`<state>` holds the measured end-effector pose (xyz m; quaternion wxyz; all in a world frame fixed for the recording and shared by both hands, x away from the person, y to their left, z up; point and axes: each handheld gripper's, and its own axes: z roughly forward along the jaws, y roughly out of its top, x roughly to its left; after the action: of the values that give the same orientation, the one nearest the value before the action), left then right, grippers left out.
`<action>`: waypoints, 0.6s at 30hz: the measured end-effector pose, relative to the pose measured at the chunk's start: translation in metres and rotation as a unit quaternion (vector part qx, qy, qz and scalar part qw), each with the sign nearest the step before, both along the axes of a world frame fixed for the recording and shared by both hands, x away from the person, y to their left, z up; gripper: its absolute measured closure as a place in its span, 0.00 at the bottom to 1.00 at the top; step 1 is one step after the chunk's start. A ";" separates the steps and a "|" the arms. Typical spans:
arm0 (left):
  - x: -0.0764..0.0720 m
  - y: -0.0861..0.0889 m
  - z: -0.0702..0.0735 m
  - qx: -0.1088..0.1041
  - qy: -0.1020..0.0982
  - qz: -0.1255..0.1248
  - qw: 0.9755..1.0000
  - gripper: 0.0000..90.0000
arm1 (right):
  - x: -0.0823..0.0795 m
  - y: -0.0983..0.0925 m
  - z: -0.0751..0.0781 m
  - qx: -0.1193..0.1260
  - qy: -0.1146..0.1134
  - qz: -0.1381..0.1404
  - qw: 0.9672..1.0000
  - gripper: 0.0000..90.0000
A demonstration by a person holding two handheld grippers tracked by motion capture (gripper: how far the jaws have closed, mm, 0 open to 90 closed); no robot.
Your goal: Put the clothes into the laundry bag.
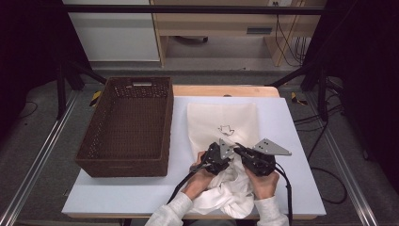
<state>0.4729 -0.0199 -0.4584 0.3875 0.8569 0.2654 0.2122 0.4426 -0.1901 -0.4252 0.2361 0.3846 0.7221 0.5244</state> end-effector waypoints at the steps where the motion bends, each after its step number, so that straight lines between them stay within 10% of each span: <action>1: -0.003 0.002 0.001 0.001 -0.006 0.000 1.000 0.76 | 0.000 0.000 0.000 0.001 0.001 0.000 1.000 0.97; 7: -0.022 0.035 0.023 -0.042 -0.002 -0.032 0.999 0.37 | 0.001 -0.003 -0.001 0.002 0.002 -0.003 1.000 0.97; 12: -0.025 0.067 0.034 -0.039 -0.040 0.007 0.998 0.34 | 0.001 -0.003 -0.001 0.001 0.002 -0.003 1.000 0.97; 18: -0.001 0.073 0.023 -0.036 -0.004 0.013 0.999 0.42 | 0.001 -0.003 -0.002 -0.001 0.002 -0.001 1.000 0.97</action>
<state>0.4719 0.0530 -0.4357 0.4162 0.8382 0.2824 0.2107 0.4440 -0.1930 -0.4268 0.2357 0.3865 0.7224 0.5227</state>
